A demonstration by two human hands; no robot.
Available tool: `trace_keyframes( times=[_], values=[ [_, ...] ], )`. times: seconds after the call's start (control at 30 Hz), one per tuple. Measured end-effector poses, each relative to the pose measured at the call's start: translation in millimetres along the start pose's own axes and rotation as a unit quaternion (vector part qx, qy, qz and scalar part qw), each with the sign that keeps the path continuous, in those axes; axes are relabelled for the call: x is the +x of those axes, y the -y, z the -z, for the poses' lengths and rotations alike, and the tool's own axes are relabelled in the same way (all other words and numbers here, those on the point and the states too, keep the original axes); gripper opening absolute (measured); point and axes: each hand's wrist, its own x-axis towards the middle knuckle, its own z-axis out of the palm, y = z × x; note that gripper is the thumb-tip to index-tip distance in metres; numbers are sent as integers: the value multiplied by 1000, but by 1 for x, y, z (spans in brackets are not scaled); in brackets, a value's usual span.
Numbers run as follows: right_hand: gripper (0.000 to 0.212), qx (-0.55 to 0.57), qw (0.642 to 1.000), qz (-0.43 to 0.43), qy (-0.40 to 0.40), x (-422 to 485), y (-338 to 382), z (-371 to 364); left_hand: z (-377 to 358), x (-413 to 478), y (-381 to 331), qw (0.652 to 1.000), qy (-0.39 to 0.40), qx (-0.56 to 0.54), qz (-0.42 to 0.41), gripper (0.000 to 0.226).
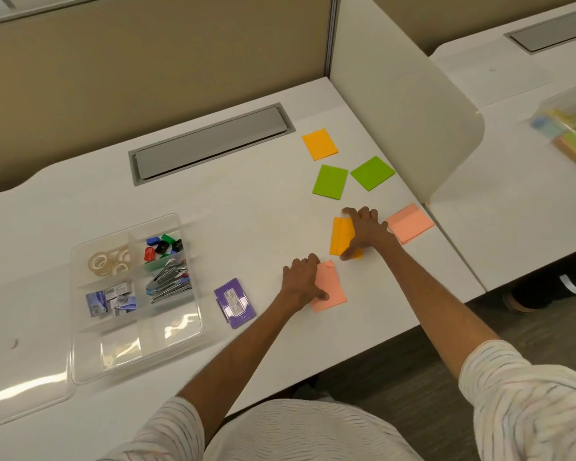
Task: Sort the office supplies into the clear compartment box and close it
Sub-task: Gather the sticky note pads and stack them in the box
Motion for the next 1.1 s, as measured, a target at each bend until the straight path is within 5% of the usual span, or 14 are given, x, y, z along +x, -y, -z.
trace_keyframes(
  times=[0.33,0.57,0.83,1.1],
  values=[
    [119,27,996,-64,-57,-25,11,-30,12,-12,33,989,-15,-136,53,39],
    [83,252,964,-56,-58,-26,38,-28,34,-26,75,968,-77,-226,76,34],
    [33,430,900,32,-61,-26,114,-25,81,-55,141,898,-229,-354,122,24],
    [30,494,864,93,-37,-29,205,-31,114,-104,216,794,-355,-455,192,29]
  ],
)
